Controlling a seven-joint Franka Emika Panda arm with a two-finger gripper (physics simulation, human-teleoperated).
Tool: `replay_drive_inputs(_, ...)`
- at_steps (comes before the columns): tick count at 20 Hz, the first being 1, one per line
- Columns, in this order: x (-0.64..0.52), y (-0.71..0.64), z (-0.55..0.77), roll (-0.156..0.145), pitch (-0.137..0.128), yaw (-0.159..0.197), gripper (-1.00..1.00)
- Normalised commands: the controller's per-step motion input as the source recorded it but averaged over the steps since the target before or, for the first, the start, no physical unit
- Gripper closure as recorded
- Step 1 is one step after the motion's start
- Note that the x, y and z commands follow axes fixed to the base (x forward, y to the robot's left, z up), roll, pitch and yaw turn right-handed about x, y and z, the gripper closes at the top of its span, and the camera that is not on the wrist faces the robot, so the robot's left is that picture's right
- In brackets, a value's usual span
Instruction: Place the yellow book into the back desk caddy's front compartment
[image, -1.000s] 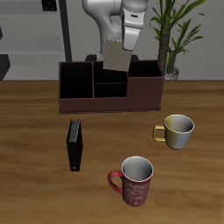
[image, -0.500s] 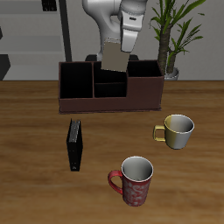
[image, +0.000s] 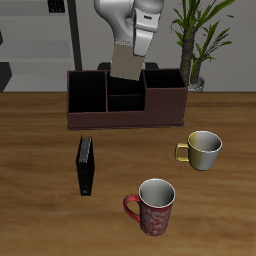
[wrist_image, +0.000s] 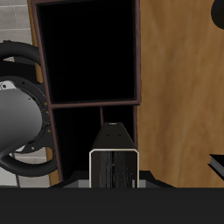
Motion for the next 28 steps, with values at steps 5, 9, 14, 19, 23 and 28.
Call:
replay_drive_inputs(5,-0.02,-0.04,-0.01,-0.001,-0.004,-0.012,1.00)
replay_drive_inputs(9,0.05,-0.02,-0.01,-0.004,-0.001,-0.012,1.00)
replay_drive_inputs(14,0.01,0.01,0.08,0.004,-0.014,-0.003,1.00)
replay_drive_inputs(19,0.02,0.06,0.01,0.026,-0.008,0.029,1.00)
replay_drive_inputs(23,0.07,0.01,-0.01,0.020,-0.001,-0.003,1.00)
replay_drive_inputs(28,0.02,0.00,-0.02,0.001,0.004,-0.004,1.00)
